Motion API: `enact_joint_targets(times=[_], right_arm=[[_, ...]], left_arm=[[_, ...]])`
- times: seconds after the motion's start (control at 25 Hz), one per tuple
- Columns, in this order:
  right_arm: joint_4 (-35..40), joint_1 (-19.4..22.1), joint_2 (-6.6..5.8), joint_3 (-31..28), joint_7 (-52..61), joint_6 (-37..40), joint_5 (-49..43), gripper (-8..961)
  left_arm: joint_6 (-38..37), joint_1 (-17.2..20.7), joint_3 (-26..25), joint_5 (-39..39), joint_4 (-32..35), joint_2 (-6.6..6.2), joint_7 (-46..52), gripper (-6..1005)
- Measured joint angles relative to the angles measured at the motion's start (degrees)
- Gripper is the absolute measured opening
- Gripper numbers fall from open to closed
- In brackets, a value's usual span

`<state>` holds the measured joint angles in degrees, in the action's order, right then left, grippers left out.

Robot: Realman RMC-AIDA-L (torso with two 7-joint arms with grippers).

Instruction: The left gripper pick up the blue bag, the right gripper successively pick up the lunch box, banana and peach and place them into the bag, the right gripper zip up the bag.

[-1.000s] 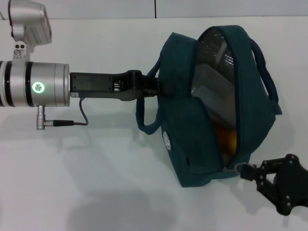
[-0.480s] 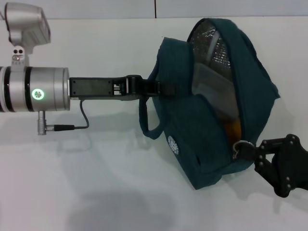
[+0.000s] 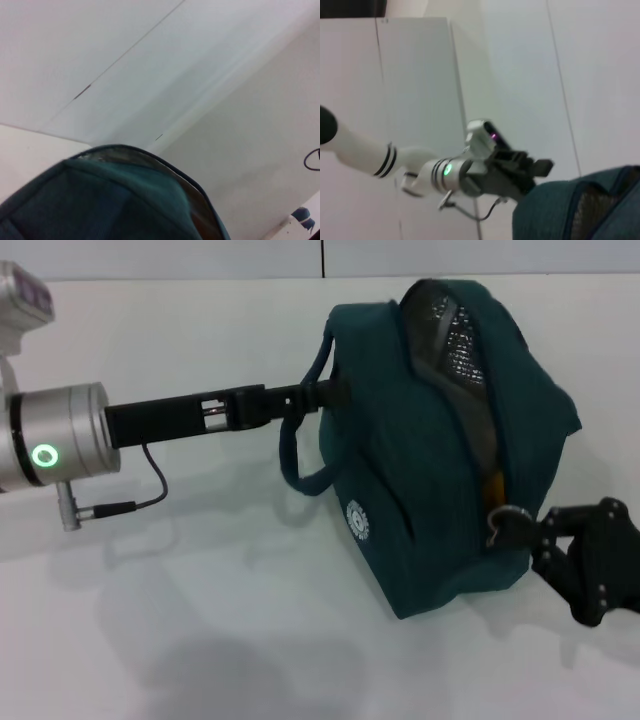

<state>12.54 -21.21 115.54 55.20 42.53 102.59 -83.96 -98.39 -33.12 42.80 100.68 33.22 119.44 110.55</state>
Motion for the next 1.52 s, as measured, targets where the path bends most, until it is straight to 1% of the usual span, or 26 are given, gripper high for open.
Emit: enact_joint_targets(times=[0.08,0.24,0.44,0.72,0.84,0.88,0.92,0.96,1.04,1.08,1.12,1.28,1.4,1.52], right_arm=[[-0.38,-0.49,0.1,0.12,0.0,0.43,1.82,3],[-0.72,-1.56,0.31,0.23,0.24,0.67,4.94,3],[-3.2,-4.08,0.44,0.17,0.3,0.49,9.19,3],[-5.15,-9.17,0.66,-0.01,0.56,0.49,12.39,3],[-6.53,-11.23,0.65,0.05,0.8,0.39,14.59,3],[-6.53,-11.23,0.65,0.05,0.8,0.39,14.59,3],[-6.96,-12.14,0.65,-0.05,1.15,0.16,15.03,3],[-7.29,-13.82,0.65,-0.19,1.83,-0.12,15.31,3],[-7.51,-14.91,0.65,-0.2,2.04,-0.18,15.49,3],[-7.51,-14.91,0.65,-0.2,2.04,-0.18,15.49,3],[-8.59,-16.68,0.65,-0.21,2.52,-0.51,16.27,3],[-9.51,-19.05,0.65,0.19,4.15,-2.72,16.72,3],[-9.62,-19.86,0.65,0.37,4.34,-3.75,16.42,3],[-9.95,-20.73,0.65,0.39,4.36,-3.92,16.32,3]], left_arm=[[-0.56,0.49,0.0,-0.09,0.0,0.0,-1.47,447],[-2.34,1.57,0.0,-0.31,-0.52,0.05,-5.71,539],[-4.59,2.63,-0.01,-0.37,-3.18,0.03,-11.64,655],[-7.5,6.89,-0.04,-0.41,-3.79,0.03,-19.23,837],[-7.51,7.69,0.03,-0.11,-5.3,0.07,-21.93,835],[-7.46,7.79,0.03,-0.06,-6.16,0.06,-22.97,834],[-7.46,7.79,0.03,-0.06,-6.16,0.06,-22.97,834],[-7.16,7.85,0.04,0.45,-7.95,0.06,-25.47,833],[-6.65,7.87,0.08,0.82,-9.06,0.09,-27.26,833],[-6.23,7.87,0.1,0.88,-9.82,0.1,-28.23,832],[-5.73,7.88,0.12,0.91,-10.55,0.1,-29.1,832],[-2.06,7.73,-0.08,0.23,-12.5,0.3,-31.31,832],[2.31,7.43,-0.29,-3.01,-14.71,0.53,-35.15,832],[4.56,7.25,-0.22,-6.84,-16.75,0.53,-38.97,832]])
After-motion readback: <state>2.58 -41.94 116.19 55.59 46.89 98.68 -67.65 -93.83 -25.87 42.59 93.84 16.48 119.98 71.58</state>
